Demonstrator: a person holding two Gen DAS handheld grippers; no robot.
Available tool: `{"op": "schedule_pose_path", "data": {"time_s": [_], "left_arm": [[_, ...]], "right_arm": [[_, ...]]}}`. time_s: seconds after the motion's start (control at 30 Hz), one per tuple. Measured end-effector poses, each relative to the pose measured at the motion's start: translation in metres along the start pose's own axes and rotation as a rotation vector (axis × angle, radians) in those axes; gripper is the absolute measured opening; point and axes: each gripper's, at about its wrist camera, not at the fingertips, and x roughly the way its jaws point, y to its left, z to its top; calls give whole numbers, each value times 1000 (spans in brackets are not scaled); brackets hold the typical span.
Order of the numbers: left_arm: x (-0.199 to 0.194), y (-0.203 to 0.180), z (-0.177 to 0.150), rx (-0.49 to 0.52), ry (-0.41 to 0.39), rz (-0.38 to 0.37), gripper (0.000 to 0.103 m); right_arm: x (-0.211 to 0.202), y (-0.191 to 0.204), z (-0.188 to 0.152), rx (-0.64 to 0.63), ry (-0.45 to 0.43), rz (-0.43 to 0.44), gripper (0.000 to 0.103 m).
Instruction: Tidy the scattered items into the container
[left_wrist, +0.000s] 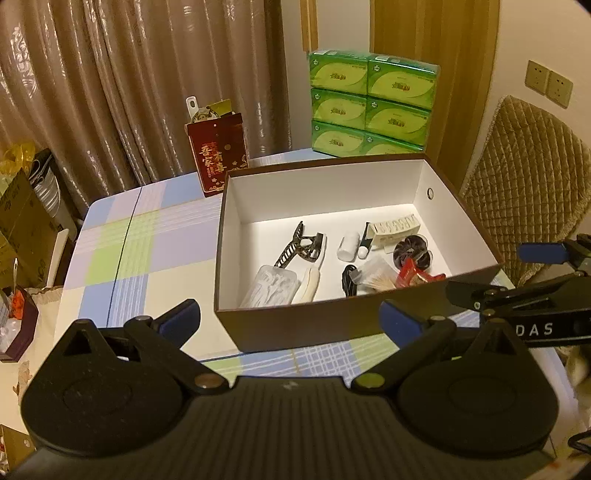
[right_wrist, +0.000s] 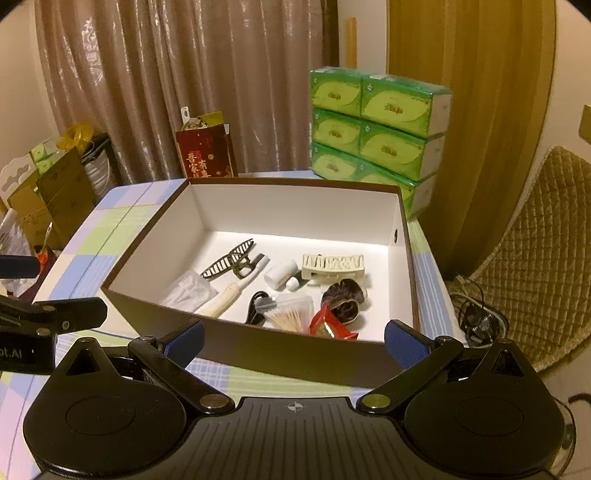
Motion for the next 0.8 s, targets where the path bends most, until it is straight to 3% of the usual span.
{"op": "schedule_pose_path", "data": {"time_s": [0.8], "left_arm": [[-63,24,-54,54,-38,-54,102]], "right_arm": [[-60,52,-41,45,-56,-69,101]]}}
